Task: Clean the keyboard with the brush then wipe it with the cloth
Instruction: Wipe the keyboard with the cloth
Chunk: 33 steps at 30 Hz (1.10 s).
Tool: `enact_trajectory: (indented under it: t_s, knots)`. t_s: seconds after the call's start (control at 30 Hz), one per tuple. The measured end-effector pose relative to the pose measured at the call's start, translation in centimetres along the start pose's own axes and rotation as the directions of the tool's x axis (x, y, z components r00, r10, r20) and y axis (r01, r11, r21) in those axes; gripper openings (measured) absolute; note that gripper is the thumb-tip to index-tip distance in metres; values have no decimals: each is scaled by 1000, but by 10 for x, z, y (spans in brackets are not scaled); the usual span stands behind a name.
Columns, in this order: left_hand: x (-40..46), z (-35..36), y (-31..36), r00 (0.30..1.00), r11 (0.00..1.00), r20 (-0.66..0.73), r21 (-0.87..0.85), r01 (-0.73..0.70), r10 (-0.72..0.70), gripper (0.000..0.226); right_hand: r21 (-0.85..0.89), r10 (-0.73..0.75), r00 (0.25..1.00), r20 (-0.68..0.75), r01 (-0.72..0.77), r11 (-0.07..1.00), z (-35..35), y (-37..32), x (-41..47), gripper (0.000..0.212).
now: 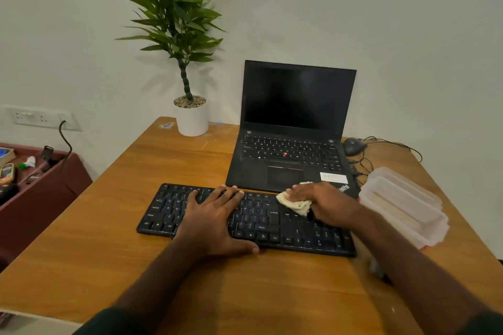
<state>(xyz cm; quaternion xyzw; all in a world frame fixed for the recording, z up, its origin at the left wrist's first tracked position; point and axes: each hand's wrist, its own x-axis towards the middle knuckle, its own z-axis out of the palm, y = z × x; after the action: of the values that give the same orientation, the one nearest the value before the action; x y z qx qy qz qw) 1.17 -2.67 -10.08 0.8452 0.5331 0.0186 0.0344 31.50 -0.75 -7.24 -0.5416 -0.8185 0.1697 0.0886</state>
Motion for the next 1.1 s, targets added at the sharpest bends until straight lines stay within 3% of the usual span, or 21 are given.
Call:
enact_trajectory:
  t_s: [0.17,0.3,0.37,0.43,0.53,0.8,1.1]
  knots:
    - [1,0,-2,1000,1000,-13,0,-12,12,131,-23,53,994,96,-51,998,-34,33,-13,44]
    - [-1,-1,-2,999,999,-18,-20,-29,28,131,142,97,981,-169,-74,987,-27,8,8,54]
    - [-3,-2,-4,1000,1000,-11,-13,-28,28,132,180,58,974,-221,-18,983,-8,-15,21,59]
    - [-6,-3,-9,1000,1000,-8,-10,-22,22,132,117,-42,991,-124,56,991,11,-28,31,58]
    - [-10,-3,-16,1000,999,-21,-28,-15,15,132,50,-69,998,-4,69,996,24,-23,31,61]
    - [-10,-1,-17,999,999,-45,-44,-23,21,132,-35,-4,998,62,6,999,-14,20,-16,53]
    - [-10,-2,-13,998,999,-59,-25,-37,36,132,66,50,999,-5,-49,997,13,-30,5,63]
